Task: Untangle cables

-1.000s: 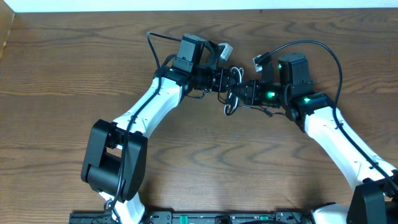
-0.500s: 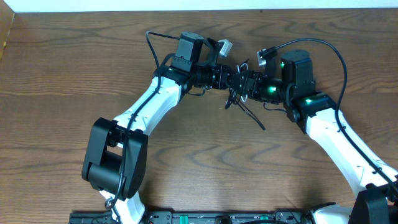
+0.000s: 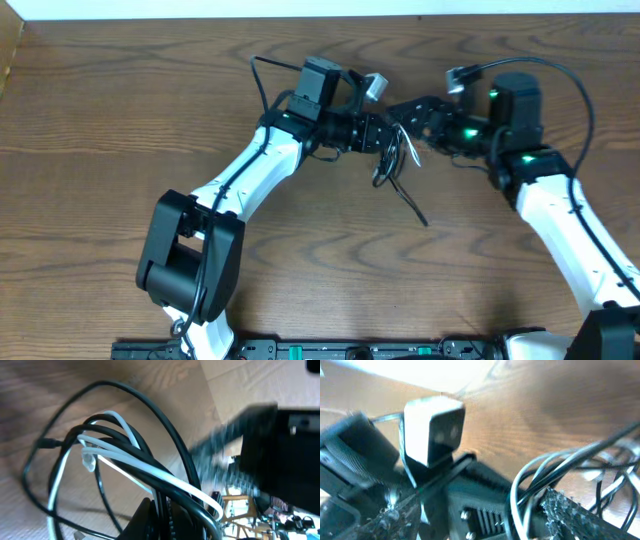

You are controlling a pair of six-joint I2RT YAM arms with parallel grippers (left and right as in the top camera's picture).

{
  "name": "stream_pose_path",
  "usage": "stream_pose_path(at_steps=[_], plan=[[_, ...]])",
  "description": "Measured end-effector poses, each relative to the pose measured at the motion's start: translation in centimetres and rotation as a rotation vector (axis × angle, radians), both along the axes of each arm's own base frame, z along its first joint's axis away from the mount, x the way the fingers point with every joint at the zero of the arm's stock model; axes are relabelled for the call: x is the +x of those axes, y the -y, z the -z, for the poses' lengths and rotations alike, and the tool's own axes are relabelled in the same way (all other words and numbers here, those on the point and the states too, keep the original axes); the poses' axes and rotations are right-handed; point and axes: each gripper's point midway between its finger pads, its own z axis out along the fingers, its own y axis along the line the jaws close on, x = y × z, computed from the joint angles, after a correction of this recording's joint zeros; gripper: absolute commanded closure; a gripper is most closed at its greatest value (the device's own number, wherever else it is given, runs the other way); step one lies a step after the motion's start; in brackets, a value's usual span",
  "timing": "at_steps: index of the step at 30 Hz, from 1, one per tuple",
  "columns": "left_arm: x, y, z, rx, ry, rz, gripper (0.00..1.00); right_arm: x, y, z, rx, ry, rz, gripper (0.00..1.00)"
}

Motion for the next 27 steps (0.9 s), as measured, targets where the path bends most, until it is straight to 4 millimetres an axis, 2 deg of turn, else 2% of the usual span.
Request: stream_pose_path(at_steps=[4,11,14,20,24,27], plan=[[-0.2,0.2,0.0,-0.001,-0.001,0.007,0.92,-0.4,1.6,0.9,-0.021,-0.046,0.020,0.24],[-0.2,0.2,0.0,0.000,-0.004,0.006,0.93,-2.6,4.9,6.2,-0.204,-0.252,0.116,0.32],[-0.2,0.2,0.0,0.000,-0.006,0.006,0.93,-2.8,5.5,7.2,-0.265,-0.257,0.117,0.39],[-0.1,0.2,-0.1,-0.006,-0.026,-0.008,0.93,-2.7,4.7,8.7,-0.324,-0.201,0.013,0.42],[0.2,0.3,-0.4,-0.019,-0.051,-0.031,0.93,-3.0,3.0,10.0,-0.342,-0.164,-0.091,0.39],[0.3,0.4,-0.6,-0.028,-0.077,-0.048,0.92,-3.0,1.4,9.6,-0.323,-0.076,-0.183,0.37]])
